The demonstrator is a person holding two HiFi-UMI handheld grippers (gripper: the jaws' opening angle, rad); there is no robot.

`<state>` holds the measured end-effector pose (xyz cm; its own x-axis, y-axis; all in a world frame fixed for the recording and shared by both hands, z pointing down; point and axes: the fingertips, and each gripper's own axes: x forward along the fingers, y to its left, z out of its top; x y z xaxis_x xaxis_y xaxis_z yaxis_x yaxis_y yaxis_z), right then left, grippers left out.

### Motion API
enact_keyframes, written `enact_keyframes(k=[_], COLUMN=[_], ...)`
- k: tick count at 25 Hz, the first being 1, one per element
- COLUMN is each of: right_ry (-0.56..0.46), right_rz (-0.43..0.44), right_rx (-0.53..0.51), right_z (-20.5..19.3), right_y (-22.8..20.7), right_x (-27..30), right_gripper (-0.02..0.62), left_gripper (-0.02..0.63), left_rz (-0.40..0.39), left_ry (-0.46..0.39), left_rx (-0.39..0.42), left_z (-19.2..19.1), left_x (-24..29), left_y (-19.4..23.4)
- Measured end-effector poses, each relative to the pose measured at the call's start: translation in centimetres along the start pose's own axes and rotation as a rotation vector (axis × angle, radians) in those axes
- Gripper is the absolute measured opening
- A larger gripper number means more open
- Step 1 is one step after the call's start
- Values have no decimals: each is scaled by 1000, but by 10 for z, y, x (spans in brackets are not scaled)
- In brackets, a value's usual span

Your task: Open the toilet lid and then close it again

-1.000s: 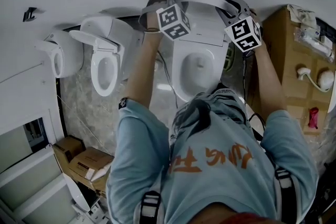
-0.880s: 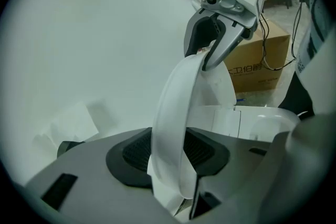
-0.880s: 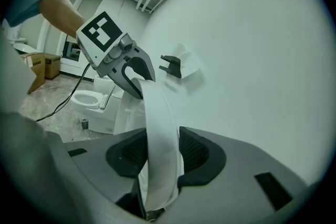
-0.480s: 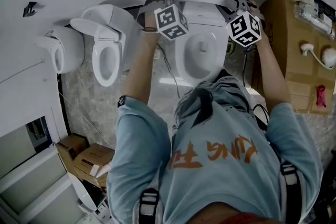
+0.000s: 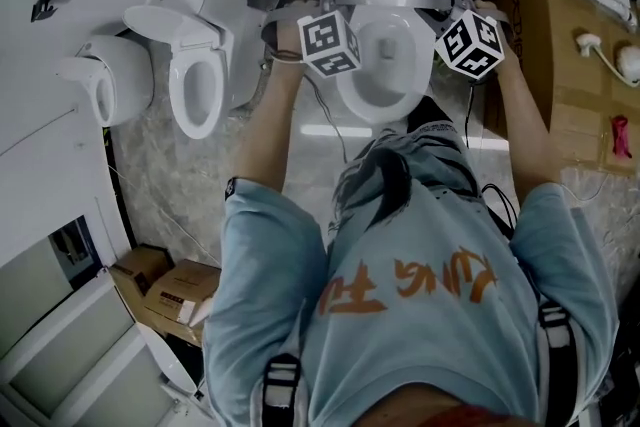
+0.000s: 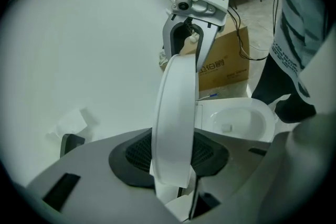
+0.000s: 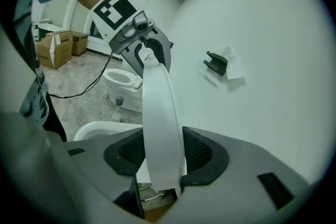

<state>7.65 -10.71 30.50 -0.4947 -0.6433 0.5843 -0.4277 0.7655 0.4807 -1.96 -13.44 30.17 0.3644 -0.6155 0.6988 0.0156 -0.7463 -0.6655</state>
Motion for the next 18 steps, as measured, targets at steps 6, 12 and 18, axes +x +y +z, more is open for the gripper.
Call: enact_keyframes(k=[6,12,18], right_ry=[80,118,148], right_rz=[82,128,227], right_rx=[-56,-60,-84], right_z=[-10,-19,-37], right_y=[79,125,182], right_x=[-8,-1,10], right_gripper=[216,238,273], left_gripper=[187,206,236], left_rz=[-22,-45,-141], left_ry=[7,5,-29], left_rx=[19,-9,-56], left_z=[-12,-26,-38], left_x=[-24,-31,-33], left_y=[-75,-121,-183])
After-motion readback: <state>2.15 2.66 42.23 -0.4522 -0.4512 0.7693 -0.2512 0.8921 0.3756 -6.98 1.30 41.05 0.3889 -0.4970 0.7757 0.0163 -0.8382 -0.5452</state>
